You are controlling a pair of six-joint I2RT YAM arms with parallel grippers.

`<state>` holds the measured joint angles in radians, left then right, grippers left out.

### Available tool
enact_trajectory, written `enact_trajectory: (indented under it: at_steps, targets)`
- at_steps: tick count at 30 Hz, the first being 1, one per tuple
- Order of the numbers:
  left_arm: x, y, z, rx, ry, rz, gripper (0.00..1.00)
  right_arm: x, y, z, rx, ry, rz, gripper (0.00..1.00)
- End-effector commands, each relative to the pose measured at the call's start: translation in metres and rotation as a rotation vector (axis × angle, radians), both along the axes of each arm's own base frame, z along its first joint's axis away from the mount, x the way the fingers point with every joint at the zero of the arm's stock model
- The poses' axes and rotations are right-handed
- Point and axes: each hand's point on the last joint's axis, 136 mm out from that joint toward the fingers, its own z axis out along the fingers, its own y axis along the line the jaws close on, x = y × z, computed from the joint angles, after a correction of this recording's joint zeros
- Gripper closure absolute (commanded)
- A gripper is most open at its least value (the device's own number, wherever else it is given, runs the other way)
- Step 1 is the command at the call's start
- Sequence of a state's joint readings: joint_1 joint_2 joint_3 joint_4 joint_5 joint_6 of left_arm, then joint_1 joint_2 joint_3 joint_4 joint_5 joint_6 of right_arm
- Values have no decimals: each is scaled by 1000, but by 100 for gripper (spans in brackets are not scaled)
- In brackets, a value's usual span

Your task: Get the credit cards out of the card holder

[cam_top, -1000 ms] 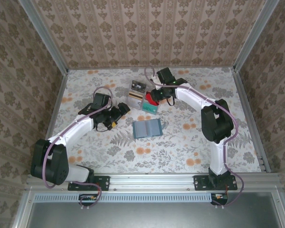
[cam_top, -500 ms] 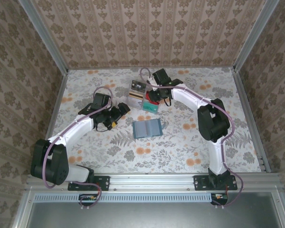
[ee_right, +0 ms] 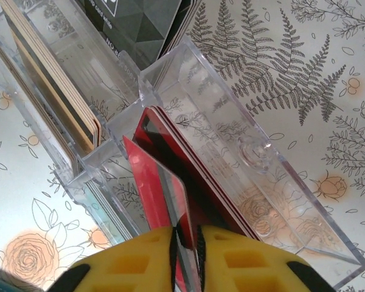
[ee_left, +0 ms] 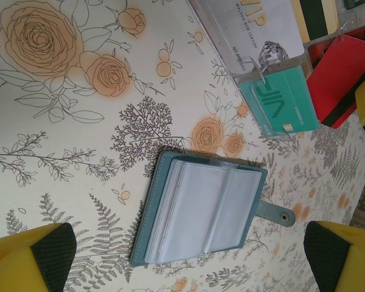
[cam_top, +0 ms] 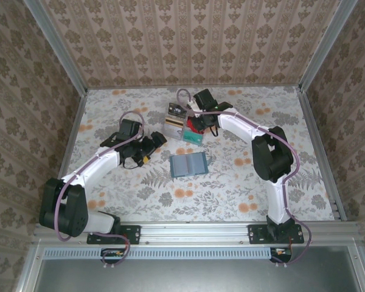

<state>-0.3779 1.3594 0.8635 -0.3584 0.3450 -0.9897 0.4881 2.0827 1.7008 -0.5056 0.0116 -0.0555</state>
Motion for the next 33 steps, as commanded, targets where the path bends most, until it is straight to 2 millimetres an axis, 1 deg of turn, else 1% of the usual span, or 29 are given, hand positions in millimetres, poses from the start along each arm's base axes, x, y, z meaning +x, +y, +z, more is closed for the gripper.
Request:
enact_trajectory:
  at_steps: [1, 6, 9, 15, 18, 20, 22, 25, 30, 33]
  targets:
    - [-5, 0, 1, -1, -5, -24, 0, -6, -2, 3, -32, -2, 37, 87]
    - [-5, 0, 0, 1, -4, -21, 0, -11, 1, 18, -30, -34, 101, 96]
    - [-5, 0, 1, 1, -6, -23, 0, -15, 2, 28, -32, -55, 144, 99]
    - [-7, 2, -1, 8, -4, -20, 0, -22, 4, 57, -31, -116, 227, 100]
    - [-6, 2, -1, 8, -5, -20, 0, -20, 3, 67, -41, -145, 242, 100]
    - [-6, 2, -1, 7, -7, -22, 0, -21, 0, 67, -64, -140, 245, 100]
    - [-6, 1, 0, 6, -7, -23, 0, -16, -2, 68, -86, -157, 237, 100]
    - [-7, 1, 0, 5, -6, -23, 0, -11, -4, 66, -123, -167, 247, 100]
    - [-7, 1, 0, 6, -5, -26, 0, -4, -10, 55, -196, -173, 274, 100]
    - [-7, 1, -1, 5, -2, -23, 0, 0, -11, 53, -215, -180, 289, 100]
